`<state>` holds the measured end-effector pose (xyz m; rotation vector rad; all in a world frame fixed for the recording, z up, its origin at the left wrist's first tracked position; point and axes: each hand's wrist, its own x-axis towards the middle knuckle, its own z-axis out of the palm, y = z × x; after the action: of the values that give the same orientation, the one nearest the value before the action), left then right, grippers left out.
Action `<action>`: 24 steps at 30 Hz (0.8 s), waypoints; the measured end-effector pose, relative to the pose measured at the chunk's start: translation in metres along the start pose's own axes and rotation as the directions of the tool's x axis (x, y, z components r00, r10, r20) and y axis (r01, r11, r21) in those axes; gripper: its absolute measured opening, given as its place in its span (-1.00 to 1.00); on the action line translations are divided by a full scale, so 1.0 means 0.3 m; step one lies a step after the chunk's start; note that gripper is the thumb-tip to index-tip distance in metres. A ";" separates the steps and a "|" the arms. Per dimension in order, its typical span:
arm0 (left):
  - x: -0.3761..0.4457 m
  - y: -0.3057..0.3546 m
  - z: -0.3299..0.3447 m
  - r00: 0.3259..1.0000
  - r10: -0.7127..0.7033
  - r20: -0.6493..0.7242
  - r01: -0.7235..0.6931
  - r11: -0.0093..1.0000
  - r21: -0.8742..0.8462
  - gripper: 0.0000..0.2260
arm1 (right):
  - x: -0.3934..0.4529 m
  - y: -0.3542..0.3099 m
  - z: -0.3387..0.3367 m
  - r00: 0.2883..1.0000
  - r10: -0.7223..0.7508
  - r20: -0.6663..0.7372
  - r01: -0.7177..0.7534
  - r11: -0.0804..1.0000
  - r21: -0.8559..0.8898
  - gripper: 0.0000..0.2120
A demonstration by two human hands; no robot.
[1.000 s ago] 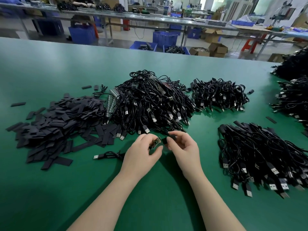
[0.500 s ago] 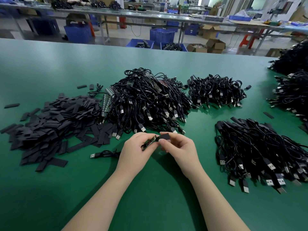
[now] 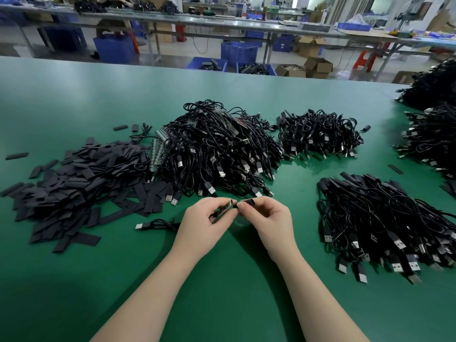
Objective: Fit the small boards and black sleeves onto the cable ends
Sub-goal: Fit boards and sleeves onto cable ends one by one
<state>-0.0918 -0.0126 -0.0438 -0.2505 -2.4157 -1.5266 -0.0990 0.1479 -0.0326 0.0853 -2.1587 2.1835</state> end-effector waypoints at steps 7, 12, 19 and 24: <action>0.003 -0.011 -0.001 1.000 -0.007 0.010 0.006 0.996 0.089 -0.78 | 0.008 0.002 -0.011 0.996 0.059 -0.068 -0.047 0.984 0.171 -0.81; -0.001 -0.005 -0.003 0.999 0.009 0.046 -0.015 0.992 0.128 -0.78 | -0.001 -0.007 -0.004 0.999 0.033 -0.009 -0.031 0.988 0.154 -0.78; -0.002 -0.003 -0.006 0.998 0.002 0.070 -0.010 0.993 0.120 -0.70 | -0.016 -0.014 0.009 0.999 -0.040 -0.011 0.041 0.996 0.075 -0.78; -0.005 -0.002 -0.008 0.997 0.024 0.076 -0.033 0.993 0.116 -0.67 | -0.020 -0.008 0.011 0.998 -0.062 -0.012 0.063 0.997 0.041 -0.89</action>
<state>-0.0902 -0.0152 -0.0439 -0.3216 -2.5376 -1.3808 -0.0928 0.1446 -0.0306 0.1414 -2.0768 2.1896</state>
